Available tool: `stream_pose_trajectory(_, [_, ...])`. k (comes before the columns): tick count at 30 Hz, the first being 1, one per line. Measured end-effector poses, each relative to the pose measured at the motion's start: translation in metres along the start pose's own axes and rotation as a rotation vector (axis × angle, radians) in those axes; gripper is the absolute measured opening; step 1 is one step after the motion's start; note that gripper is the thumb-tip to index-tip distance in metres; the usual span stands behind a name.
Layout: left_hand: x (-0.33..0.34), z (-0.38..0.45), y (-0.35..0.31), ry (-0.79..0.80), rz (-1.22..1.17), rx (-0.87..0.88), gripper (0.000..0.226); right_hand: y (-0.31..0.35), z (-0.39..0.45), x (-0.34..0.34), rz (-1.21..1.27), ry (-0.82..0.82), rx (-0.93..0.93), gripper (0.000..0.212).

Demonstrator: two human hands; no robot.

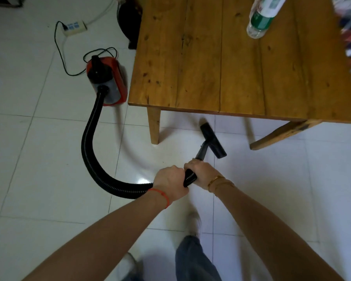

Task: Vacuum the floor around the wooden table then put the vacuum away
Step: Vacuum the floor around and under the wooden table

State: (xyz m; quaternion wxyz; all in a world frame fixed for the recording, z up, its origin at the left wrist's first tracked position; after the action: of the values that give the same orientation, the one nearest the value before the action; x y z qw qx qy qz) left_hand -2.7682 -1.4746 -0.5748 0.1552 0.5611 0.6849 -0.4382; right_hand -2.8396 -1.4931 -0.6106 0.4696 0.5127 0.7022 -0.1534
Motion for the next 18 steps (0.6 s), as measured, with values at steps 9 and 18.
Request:
stream_pose_trajectory(9, [0.039, 0.105, -0.036, -0.116, 0.009, 0.086, 0.012, -0.111, 0.031, 0.018, -0.075, -0.188, 0.118, 0.006])
stream_pose_trajectory(18, [0.079, 0.168, -0.006, -0.302, 0.079, 0.173, 0.013, -0.147, 0.085, 0.065, -0.100, -0.445, 0.130, 0.021])
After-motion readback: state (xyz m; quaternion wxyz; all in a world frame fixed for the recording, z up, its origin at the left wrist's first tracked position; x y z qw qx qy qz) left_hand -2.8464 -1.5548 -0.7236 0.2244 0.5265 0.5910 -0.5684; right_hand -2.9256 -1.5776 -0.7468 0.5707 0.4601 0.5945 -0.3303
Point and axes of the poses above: each hand's wrist, its own z-axis towards the middle knuckle, its own x-axis out of the palm, y = z × x, the point moved 9 cm from there along z, towards the middle knuckle, and after that the axes turned 15 degrees about -z, right-handed, at the moved point
